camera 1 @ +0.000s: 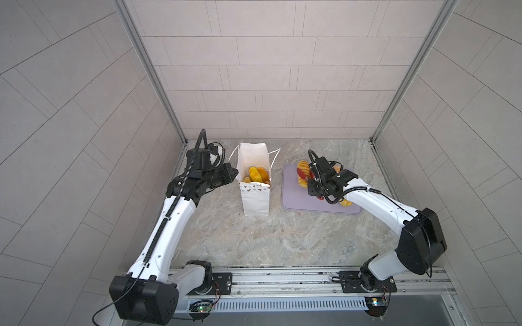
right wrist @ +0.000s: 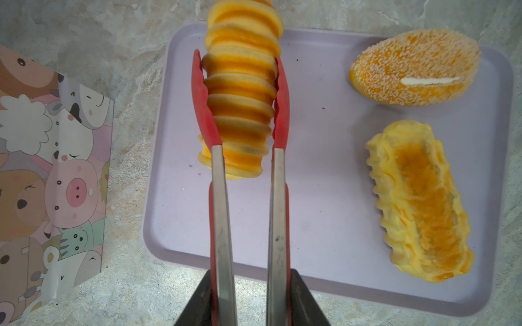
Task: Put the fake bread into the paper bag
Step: 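Close the tongs on the striped spiral bread with the right gripper, then lift the spiral bread with the tongs and carry it over the bag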
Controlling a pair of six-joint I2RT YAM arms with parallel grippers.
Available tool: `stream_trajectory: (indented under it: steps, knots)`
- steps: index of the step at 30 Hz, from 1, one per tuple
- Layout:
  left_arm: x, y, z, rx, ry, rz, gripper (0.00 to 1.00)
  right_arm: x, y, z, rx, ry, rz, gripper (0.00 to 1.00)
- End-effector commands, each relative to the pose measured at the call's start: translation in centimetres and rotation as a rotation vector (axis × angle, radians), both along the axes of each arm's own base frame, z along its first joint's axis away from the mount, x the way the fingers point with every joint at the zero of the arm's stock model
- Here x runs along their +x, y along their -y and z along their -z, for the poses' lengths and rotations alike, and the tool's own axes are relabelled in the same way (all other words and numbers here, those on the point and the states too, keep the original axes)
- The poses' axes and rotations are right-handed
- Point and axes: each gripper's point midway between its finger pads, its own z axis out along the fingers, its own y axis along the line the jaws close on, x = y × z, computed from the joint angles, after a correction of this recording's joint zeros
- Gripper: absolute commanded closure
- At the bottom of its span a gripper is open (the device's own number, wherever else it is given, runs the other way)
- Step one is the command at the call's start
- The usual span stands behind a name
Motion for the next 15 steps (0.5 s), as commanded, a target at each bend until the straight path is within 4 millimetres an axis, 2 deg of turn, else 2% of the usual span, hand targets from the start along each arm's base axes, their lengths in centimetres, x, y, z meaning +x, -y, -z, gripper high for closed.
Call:
stream_trajectory:
  steps: [1, 15]
  knots:
    - [-0.5, 0.0, -0.1, -0.001, 0.003, 0.005, 0.92, 0.1, 0.8, -2.9, 0.001, 0.083, 0.007, 0.63]
    - [-0.5, 0.0, -0.3, -0.005, 0.007, 0.001, 0.92, -0.9, 2.7, -9.6, -0.011, 0.249, -0.017, 0.62]
